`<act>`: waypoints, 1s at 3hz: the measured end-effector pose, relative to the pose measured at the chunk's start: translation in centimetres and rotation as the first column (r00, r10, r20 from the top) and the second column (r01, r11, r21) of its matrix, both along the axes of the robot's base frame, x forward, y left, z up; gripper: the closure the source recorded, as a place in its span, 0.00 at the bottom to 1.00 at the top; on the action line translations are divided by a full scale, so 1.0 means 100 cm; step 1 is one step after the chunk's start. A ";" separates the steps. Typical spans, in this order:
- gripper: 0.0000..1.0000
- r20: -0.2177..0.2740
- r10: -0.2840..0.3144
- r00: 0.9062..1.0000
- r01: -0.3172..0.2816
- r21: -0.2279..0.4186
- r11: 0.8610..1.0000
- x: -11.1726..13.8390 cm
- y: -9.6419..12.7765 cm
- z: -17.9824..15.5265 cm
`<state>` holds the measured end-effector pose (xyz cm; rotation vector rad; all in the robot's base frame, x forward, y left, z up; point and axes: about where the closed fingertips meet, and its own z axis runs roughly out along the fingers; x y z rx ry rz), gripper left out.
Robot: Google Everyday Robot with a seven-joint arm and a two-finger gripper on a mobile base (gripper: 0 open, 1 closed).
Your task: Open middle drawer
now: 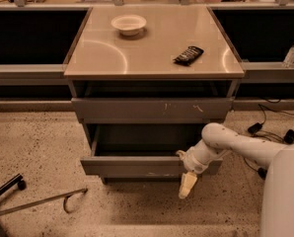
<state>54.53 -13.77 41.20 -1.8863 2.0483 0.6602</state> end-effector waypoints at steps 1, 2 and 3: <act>0.00 -0.009 -0.022 1.000 0.022 0.037 0.999 -0.015 0.003 0.007; 0.00 -0.053 -0.005 0.999 0.009 0.061 0.998 -0.047 0.008 0.007; 0.00 -0.053 -0.005 0.999 0.008 0.060 0.998 -0.048 0.008 0.007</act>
Offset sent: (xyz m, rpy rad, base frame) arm -0.1643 0.0193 0.0125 0.1439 0.2041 0.0392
